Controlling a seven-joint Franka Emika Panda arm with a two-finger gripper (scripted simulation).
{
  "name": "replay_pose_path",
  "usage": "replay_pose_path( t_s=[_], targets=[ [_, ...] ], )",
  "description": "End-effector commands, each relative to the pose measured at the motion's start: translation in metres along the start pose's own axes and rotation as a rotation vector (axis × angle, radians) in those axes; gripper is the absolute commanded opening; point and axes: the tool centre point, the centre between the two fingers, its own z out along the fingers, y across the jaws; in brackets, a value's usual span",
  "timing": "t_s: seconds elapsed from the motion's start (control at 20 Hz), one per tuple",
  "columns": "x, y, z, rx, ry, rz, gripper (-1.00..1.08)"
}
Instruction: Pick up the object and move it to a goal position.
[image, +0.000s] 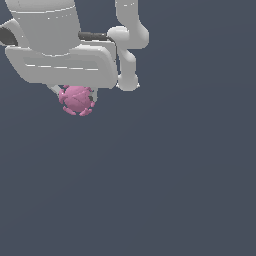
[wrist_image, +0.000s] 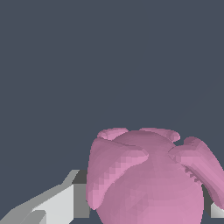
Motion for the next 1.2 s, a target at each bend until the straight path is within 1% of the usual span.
replay_pose_path(
  t_s=[0.0,0.55,1.15],
  targets=[
    [0.005,0.003,-0.012,0.0,0.0,0.0,-1.0],
    [0.02,0.011,-0.051,0.0,0.0,0.0,-1.0],
    [0.027,0.014,-0.064,0.0,0.0,0.0,-1.0]
  ],
)
